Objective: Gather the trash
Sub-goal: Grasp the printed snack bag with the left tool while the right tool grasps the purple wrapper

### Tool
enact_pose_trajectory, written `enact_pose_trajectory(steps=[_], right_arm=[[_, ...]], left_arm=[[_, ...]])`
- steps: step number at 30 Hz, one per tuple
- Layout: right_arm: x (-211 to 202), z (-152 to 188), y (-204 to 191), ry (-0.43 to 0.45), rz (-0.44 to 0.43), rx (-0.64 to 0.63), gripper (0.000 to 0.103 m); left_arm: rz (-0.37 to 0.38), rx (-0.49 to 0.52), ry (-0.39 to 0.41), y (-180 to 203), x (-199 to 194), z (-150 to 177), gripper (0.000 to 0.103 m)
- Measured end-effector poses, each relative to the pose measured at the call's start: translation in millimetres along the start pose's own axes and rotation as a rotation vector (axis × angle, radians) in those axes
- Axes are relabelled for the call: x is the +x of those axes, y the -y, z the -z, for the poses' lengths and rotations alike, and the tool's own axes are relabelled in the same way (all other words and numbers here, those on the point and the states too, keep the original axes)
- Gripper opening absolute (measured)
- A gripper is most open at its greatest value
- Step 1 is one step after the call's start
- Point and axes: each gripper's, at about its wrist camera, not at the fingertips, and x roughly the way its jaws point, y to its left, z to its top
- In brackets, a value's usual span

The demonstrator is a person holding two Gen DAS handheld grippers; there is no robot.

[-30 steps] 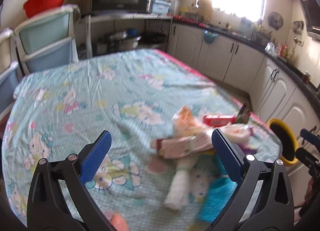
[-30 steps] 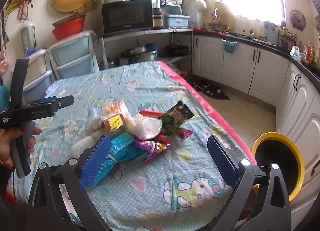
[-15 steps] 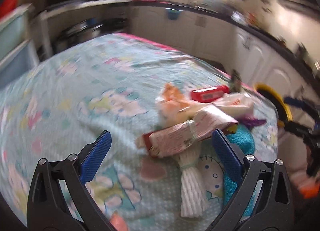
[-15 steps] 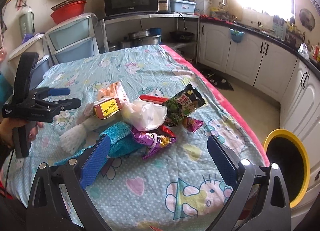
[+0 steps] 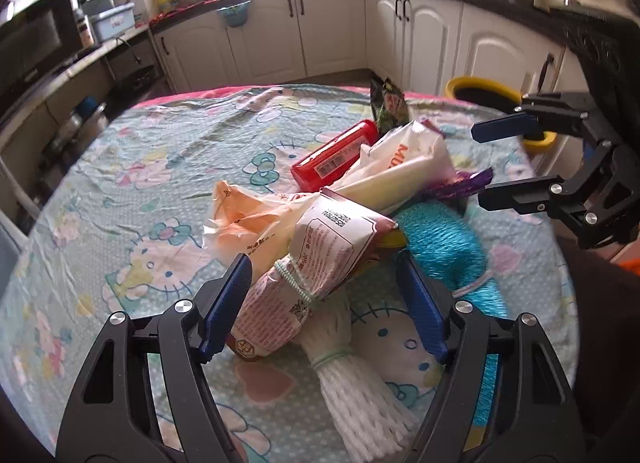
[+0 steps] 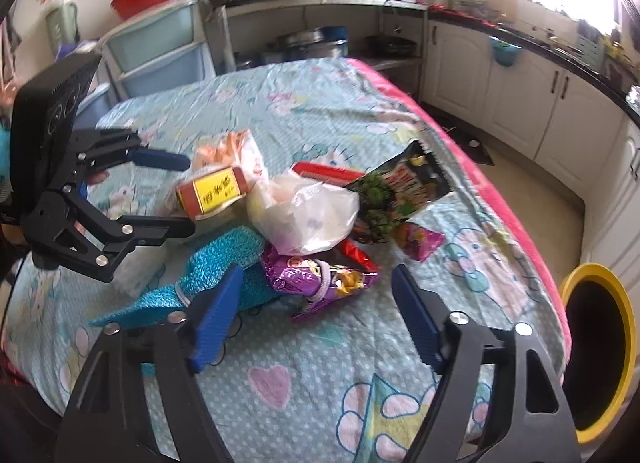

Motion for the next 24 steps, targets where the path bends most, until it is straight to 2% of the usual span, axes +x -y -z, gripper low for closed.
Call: enact_pose_trajectory(steps=[1, 3, 5, 6, 9, 20, 21, 22, 24], right_arm=[[3.9, -0.2, -0.2, -0.010, -0.005, -0.006, 0.061], [10.2, -0.3, -1.0, -0.024, -0.022, -0.014, 0.045], [12.0, 0.3, -1.7, -0.027, -0.049, -0.020, 0.033], [12.0, 0.2, -3.2, -0.024, -0.054, -0.027, 0.031], [9.3, 0.8, -7.4, -0.019, -0.043, -0.060, 0.026], [-15.8, 6.8, -6.2, 0.021, -0.068, -0.027, 0.021], [-18.3, 7.1, -6.2, 0.026, -0.068, -0.022, 0.021], [-21.4, 7.2, -5.6, 0.031, -0.069, -0.015, 0.021], [-26.6, 7.1, -3.5, 0.039, -0.076, -0.001, 0.021]], left_arm=[[-0.005, 0.004, -0.001, 2.2, 0.9, 0.1, 0.065], [0.014, -0.005, 0.001, 3.3, 3.0, 0.6, 0.064], [0.014, -0.010, -0.001, 2.8, 5.2, 1.7, 0.063], [0.012, -0.013, -0.003, 2.3, 7.0, 1.7, 0.062], [0.010, -0.041, 0.002, -3.8, 8.9, -0.1, 0.053], [0.020, -0.109, -0.013, -9.1, 8.0, -2.4, 0.048], [-0.002, -0.115, -0.015, -8.8, 7.2, -2.5, 0.029], [-0.023, -0.129, -0.017, -10.3, 6.3, -2.2, 0.024], [-0.020, -0.174, -0.014, -14.7, 3.5, -0.9, 0.024]])
